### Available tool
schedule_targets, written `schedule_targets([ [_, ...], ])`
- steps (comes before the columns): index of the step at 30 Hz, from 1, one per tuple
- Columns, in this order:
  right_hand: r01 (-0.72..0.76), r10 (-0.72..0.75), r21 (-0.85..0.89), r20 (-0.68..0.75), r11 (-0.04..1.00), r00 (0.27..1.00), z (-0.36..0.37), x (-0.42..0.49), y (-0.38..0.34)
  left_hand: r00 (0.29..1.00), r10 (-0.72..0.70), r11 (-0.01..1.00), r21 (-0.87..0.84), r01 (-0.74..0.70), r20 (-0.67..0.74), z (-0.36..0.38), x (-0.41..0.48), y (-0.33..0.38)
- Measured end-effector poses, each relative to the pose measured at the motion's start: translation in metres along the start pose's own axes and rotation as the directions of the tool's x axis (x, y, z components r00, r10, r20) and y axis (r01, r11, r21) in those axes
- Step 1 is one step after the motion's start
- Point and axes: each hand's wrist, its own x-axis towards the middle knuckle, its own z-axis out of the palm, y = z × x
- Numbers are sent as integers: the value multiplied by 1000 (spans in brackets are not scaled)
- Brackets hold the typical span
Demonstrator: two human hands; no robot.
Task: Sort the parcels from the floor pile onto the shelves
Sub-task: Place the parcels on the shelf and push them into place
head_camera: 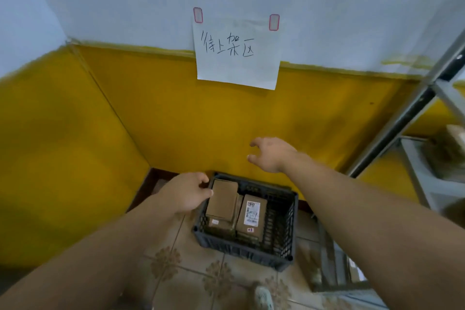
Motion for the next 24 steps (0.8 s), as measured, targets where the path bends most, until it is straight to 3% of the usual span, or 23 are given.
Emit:
schedule_targets([
  [10,52,-42,-57,166,997,985,92,191,38,999,-33,996,82,31,28,48,180,-70],
  [16,62,-37,-93,250,994,967,214,294,66,989,-45,986,166,21,141,151,292,-142],
  [20,60,-22,-120,297,991,955,309,346,86,986,-88,973,223,55,140,228,346,-180],
  [24,25,36,-169,349,985,937,399,387,103,977,-95,982,177,60,193,299,382,-205],
])
